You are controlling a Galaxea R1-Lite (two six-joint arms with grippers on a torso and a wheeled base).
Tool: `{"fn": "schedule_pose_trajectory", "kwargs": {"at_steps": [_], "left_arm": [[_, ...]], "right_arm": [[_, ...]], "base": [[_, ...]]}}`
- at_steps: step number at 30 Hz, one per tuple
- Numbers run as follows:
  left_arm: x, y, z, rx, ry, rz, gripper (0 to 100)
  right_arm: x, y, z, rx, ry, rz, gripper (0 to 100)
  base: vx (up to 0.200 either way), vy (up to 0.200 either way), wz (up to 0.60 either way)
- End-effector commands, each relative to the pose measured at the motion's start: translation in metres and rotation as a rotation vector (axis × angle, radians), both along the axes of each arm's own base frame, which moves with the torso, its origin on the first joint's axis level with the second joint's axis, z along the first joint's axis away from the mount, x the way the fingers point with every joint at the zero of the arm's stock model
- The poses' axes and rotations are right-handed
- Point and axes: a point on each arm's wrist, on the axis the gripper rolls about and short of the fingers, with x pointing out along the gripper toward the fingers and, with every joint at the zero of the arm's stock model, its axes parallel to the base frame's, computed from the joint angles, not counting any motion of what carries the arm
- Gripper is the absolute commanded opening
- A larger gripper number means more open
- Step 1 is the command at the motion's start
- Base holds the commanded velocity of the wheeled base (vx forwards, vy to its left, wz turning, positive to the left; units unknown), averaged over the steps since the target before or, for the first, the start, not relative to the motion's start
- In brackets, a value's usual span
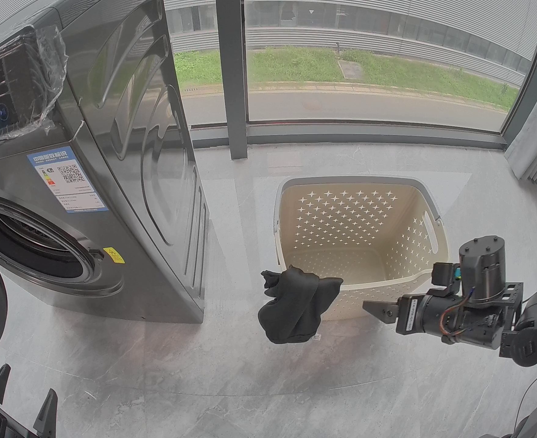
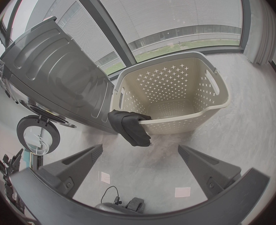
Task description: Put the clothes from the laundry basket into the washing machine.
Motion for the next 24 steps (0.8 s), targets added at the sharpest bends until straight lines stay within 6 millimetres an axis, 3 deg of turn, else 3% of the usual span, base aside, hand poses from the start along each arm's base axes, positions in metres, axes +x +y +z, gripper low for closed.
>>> {"fn": "schedule_pose_trajectory", "kwargs": {"at_steps": [1,24], "left_arm": [[0.0,0.0,-0.004,0.0,0.006,0.0,100],[0.0,0.0,-0.004,-0.002,0.006,0.0,100]], "right_arm": [[0.017,0.025,-0.023,-0.016,0.047,0.008,100],[0.074,0.093,-0.075,0.008,0.104,0.008,100]], "base": [[0.0,0.0,0.0],[0.0,0.0,0.0]]}}
